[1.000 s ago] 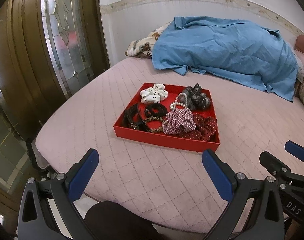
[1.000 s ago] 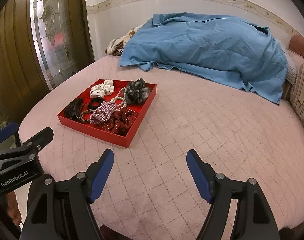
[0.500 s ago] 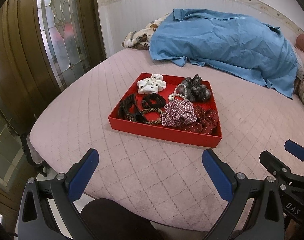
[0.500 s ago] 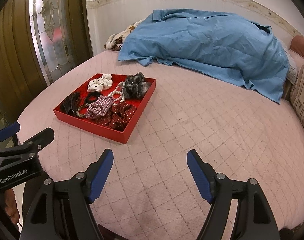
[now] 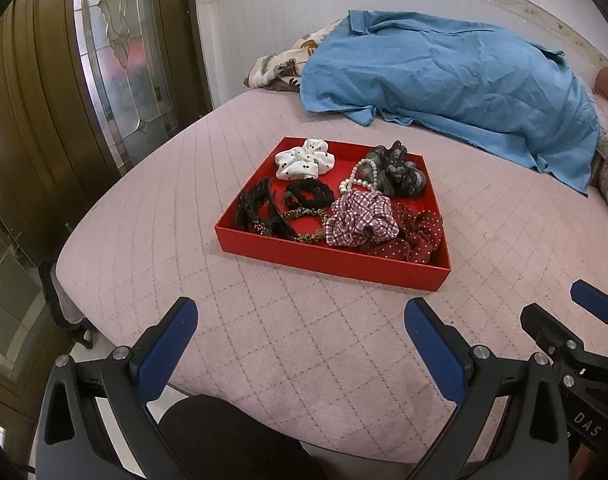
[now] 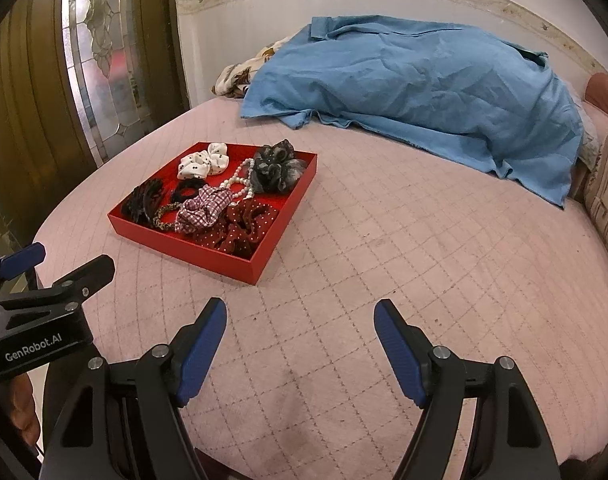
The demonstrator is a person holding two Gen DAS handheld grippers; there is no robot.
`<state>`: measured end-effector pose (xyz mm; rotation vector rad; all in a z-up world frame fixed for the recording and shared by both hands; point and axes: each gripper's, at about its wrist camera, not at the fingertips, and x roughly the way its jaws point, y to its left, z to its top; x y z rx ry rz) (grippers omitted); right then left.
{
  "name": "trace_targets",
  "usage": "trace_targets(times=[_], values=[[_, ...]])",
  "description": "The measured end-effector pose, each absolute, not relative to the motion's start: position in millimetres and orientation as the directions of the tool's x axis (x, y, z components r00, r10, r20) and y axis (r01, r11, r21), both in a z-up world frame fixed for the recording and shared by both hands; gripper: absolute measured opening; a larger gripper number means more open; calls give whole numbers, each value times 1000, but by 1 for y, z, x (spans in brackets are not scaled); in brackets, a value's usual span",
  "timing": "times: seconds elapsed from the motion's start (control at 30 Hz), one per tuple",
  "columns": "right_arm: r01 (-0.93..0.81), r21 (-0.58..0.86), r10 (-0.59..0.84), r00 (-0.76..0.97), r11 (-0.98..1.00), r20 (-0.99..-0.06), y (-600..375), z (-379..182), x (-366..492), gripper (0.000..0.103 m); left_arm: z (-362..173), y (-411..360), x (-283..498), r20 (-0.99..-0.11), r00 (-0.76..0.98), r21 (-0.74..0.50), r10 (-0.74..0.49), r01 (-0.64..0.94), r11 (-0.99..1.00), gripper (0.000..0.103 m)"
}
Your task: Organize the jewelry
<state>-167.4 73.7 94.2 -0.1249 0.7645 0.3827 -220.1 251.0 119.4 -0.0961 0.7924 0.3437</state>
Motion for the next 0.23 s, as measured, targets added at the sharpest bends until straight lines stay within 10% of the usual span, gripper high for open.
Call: trace_targets(times=[0.23], values=[[-388,41,304,649,921,-697,72,92,-166,81,123,250,-215,-700,647,79,302,-351,933,103]])
